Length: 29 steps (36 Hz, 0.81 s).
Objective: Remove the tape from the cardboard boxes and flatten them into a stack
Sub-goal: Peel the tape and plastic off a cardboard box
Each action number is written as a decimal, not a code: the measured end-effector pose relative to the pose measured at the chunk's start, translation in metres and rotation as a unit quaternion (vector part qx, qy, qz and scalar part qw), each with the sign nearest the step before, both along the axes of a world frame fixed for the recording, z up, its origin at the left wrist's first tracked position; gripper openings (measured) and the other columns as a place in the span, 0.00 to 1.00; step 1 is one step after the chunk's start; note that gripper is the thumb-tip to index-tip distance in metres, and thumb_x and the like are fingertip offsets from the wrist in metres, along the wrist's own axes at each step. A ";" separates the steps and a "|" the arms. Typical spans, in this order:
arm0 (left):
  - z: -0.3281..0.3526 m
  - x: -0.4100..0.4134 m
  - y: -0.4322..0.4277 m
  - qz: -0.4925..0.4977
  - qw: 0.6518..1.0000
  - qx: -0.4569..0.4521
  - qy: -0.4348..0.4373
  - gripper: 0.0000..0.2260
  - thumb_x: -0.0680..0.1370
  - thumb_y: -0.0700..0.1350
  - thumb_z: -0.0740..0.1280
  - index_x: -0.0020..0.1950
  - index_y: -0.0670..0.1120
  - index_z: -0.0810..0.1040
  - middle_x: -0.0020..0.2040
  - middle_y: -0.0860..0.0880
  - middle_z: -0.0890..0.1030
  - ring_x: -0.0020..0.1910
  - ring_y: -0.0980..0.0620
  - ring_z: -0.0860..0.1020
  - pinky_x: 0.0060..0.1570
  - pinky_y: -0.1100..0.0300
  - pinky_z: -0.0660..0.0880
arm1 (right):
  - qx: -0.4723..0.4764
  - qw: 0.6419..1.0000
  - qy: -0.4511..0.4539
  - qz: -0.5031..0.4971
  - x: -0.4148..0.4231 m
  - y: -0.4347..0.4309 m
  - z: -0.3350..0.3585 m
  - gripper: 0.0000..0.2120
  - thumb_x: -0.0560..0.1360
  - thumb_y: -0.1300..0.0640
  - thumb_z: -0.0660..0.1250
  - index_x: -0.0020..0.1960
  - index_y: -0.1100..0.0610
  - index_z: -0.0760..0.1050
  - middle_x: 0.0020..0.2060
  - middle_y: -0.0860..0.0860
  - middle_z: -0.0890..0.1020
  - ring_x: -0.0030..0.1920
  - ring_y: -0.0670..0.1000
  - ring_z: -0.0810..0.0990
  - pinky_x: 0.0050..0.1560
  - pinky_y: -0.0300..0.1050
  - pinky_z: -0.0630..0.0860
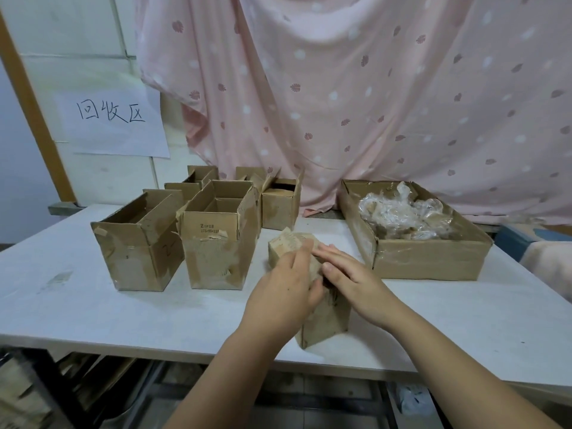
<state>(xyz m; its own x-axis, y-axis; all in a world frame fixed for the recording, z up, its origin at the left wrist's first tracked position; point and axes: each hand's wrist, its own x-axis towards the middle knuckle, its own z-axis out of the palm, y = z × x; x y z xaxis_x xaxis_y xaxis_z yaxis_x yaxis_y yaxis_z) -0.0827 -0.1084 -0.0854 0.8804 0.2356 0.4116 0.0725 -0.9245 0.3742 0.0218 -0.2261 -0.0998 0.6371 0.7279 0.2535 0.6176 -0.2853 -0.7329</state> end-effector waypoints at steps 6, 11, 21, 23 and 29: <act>0.001 -0.006 0.004 0.046 0.997 -0.025 -0.059 0.25 0.80 0.39 0.56 0.76 0.54 0.57 0.77 0.51 0.53 0.60 0.47 0.74 0.50 0.53 0.75 | 0.043 0.998 -0.012 -0.048 -0.004 -0.004 -0.006 0.25 0.71 0.38 0.68 0.67 0.36 0.66 0.65 0.35 0.72 0.65 0.33 0.67 0.66 0.37 0.66; -0.002 -0.001 0.014 0.097 0.985 -0.111 -0.089 0.13 0.79 0.41 0.59 0.59 0.43 0.80 0.72 0.53 0.67 0.65 0.56 0.70 0.57 0.70 0.62 | 0.005 0.996 -0.042 -0.077 -0.008 0.000 0.002 0.36 0.67 0.41 0.74 0.69 0.34 0.60 0.65 0.41 0.73 0.65 0.39 0.70 0.60 0.37 0.68; 0.001 -0.004 0.018 0.192 0.972 0.109 0.084 0.14 0.82 0.53 0.53 0.63 0.52 0.73 0.65 0.52 0.74 0.70 0.46 0.62 0.63 0.52 0.61 | -0.038 0.982 -0.114 -0.145 -0.022 0.011 0.012 0.24 0.78 0.53 0.58 0.73 0.44 0.62 0.45 0.51 0.80 0.47 0.52 0.77 0.45 0.46 0.71; 0.005 -0.002 0.018 0.178 0.962 0.164 0.129 0.13 0.81 0.47 0.55 0.65 0.51 0.71 0.67 0.47 0.72 0.73 0.44 0.59 0.70 0.46 0.52 | -0.007 0.978 -0.121 -0.171 -0.020 0.009 0.015 0.23 0.79 0.58 0.53 0.73 0.47 0.63 0.36 0.50 0.77 0.36 0.51 0.73 0.35 0.45 0.65; 0.006 0.003 0.016 0.099 0.975 0.116 0.161 0.28 0.77 0.66 0.50 0.60 0.47 0.77 0.60 0.44 0.68 0.62 0.46 0.66 0.68 0.51 0.58 | -0.038 0.972 -0.091 -0.214 -0.010 -0.002 0.018 0.21 0.79 0.63 0.53 0.68 0.50 0.71 0.67 0.55 0.73 0.62 0.54 0.73 0.56 0.44 0.69</act>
<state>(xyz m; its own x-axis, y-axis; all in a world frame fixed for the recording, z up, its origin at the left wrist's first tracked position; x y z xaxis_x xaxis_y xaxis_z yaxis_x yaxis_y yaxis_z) -0.0793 -0.0920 -0.0799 0.9192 0.3486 0.1830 0.3384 -0.9371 0.0855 0.0116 -0.2278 -0.0821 0.8355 0.4266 0.3463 0.5476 -0.5936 -0.5898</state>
